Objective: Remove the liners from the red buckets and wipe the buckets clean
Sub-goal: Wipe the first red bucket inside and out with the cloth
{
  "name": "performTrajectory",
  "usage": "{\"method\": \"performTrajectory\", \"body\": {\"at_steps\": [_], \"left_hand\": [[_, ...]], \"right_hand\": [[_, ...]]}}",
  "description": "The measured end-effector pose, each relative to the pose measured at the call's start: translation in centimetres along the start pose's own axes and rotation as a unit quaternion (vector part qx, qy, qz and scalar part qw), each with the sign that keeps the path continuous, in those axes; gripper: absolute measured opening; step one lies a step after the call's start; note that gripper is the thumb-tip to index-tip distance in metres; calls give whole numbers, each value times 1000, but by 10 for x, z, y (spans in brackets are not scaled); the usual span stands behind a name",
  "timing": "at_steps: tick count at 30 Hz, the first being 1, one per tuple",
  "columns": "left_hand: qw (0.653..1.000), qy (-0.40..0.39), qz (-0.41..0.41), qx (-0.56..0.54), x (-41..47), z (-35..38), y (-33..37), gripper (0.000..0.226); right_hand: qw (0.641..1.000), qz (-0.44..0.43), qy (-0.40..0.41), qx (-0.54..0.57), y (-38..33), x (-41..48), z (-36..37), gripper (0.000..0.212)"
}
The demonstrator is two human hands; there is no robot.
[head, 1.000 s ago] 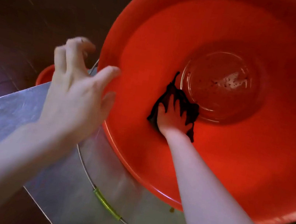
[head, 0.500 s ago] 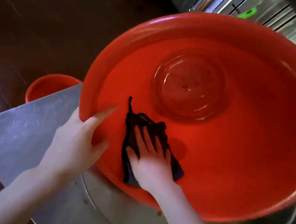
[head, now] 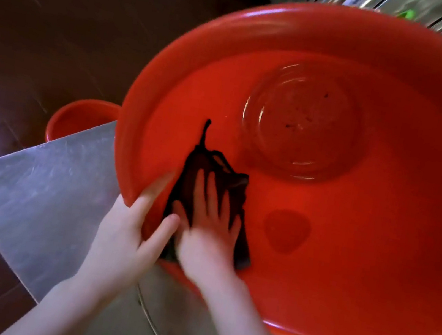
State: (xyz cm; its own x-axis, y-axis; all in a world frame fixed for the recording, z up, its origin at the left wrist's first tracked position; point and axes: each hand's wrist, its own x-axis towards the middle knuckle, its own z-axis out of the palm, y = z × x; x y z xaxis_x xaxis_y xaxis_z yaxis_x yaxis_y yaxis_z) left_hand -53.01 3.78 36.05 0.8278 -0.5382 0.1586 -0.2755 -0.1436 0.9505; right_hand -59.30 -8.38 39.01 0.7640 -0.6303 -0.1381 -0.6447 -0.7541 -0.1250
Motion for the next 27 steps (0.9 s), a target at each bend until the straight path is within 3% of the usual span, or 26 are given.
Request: {"method": "performTrajectory", "body": {"at_steps": [4,11,13,15,18,24,27], "left_hand": [[999,-17,4,-33,6,-5,3,56],[998,-54,-16,-21,5,-11,8,56],[995,-60,10,74,14,-23,13,61],[984,9,75,163,37,-43,26,60],[966,75,141,202,74,-70,50,59],[972,54,100,205,73,-64,74,78],[984,75,27,160,72,-56,77,79]], "right_hand": [[998,-1,55,7,-17,-9,6,67],[975,193,-2,106,20,126,-24,60],[977,188,-12,102,25,135,-22,60],[982,171,-8,83,27,136,-18,60],[988,148,-10,53,29,132,-18,61],[991,105,-59,-50,47,119,-44,59],[985,82,-103,-113,49,124,-71,58]]}}
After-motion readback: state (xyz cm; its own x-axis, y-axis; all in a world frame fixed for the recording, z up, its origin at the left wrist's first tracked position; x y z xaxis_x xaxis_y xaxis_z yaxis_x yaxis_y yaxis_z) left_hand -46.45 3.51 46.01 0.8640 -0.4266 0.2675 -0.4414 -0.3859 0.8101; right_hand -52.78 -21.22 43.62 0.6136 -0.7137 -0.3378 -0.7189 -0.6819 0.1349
